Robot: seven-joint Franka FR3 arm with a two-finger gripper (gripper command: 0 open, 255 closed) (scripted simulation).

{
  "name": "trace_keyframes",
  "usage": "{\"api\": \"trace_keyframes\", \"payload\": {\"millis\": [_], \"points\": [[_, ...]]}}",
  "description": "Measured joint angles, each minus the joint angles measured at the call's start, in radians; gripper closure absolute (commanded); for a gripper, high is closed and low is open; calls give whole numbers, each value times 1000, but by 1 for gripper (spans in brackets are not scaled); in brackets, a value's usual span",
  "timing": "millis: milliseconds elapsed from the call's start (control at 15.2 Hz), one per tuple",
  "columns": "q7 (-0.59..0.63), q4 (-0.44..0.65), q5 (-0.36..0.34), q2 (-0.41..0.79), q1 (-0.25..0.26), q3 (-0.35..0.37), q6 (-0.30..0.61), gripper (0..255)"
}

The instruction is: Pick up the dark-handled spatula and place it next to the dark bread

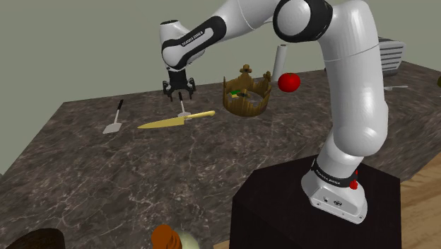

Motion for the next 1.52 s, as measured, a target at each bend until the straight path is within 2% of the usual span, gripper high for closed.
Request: {"api": "trace_keyframes", "payload": {"millis": [594,660,1518], "points": [[4,-15,-5,22,1,-3,37,0],[4,-15,-5,22,1,-3,37,255],[0,-7,-2,9,-1,-2,16,255]]}}
